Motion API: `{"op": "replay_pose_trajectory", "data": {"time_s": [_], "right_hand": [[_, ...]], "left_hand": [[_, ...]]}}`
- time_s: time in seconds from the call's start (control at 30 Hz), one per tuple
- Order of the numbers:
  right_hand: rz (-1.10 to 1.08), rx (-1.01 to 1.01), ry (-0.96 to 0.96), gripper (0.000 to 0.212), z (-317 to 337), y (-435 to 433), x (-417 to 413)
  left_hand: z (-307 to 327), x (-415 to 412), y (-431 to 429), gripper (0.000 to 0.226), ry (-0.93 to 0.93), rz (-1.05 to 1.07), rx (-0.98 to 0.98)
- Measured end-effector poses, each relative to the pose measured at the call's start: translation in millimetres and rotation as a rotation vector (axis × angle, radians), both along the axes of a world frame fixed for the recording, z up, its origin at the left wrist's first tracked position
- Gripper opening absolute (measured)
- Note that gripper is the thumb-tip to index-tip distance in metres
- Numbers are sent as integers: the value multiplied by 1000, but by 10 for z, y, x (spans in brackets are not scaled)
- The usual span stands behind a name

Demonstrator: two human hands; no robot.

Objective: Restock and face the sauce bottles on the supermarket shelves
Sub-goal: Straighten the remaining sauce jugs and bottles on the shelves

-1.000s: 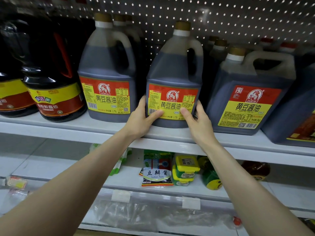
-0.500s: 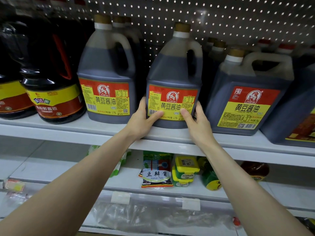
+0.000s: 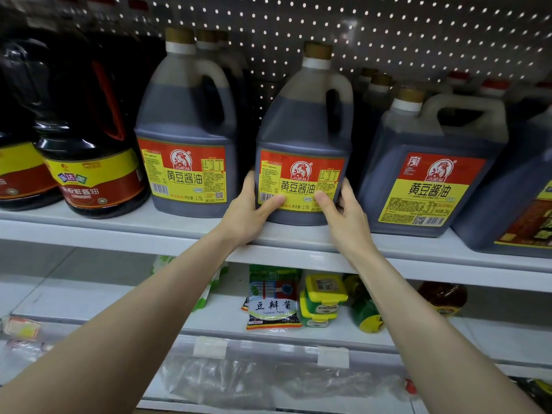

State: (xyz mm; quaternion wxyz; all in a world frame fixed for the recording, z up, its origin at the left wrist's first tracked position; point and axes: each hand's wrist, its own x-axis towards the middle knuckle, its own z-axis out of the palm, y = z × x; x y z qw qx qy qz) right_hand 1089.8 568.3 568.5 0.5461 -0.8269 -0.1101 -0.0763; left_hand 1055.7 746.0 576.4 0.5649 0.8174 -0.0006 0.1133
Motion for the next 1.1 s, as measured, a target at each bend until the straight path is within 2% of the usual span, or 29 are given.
{"op": "replay_pose_trajectory", "data": {"time_s": [0.17,0.4,0.57,0.7,0.8,0.9,1.1], "right_hand": [[15,8,0,58,19,0,-6],[49,182,22,61,124,-137,-270],[-29,184,-7,49,192,-384,-511],[-103,175,-33,35,266,-656,-622],[-144,159,-59,30,307,-916,-618],[-184,147,-72,35,324,-1183,-577],[-201,146,-69,43,273,-1528,-409]], "left_hand": [[11,3,-7,58,10,1,5],[-4,-160,-40,72,-35,67,-21],[152,-424,-210,46,-141,229,6],[262,-509,-478,37,-126,160,-4],[304,-475,-731,41,-116,90,-12],[294,-409,-975,45,-100,46,-18],[209,-225,-1405,69,-34,26,-53]]}}
